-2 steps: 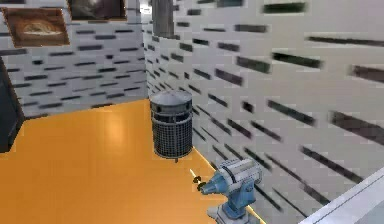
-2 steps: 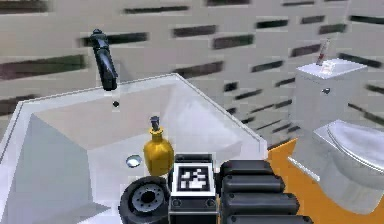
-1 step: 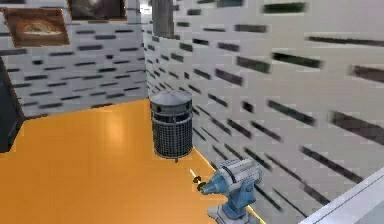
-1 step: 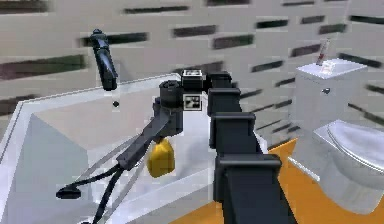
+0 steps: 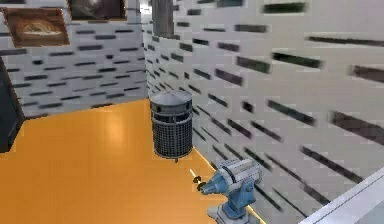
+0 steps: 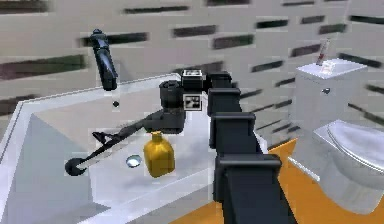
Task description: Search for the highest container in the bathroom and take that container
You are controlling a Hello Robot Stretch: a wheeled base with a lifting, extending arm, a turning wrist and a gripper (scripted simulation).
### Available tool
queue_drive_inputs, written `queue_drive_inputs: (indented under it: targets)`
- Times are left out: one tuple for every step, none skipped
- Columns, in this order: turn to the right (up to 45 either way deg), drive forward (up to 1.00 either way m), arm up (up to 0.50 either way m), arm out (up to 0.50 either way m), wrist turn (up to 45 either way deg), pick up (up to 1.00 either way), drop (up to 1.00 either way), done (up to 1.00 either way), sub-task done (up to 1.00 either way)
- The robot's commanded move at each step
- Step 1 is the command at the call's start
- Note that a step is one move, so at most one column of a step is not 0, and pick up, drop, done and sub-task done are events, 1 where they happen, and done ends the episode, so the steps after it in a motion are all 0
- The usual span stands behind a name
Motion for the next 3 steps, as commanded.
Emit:
queue_drive_inputs:
  targets:
    - [0.0, 0.00, 0.00, 0.00, 45.0, 0.00, 0.00, 0.00, 0.00]
    - [0.0, 0.00, 0.00, 0.00, 6.0, 0.00, 0.00, 0.00, 0.00]
    - [0.0, 0.00, 0.00, 0.00, 0.0, 1.00, 0.00, 0.00, 0.00]
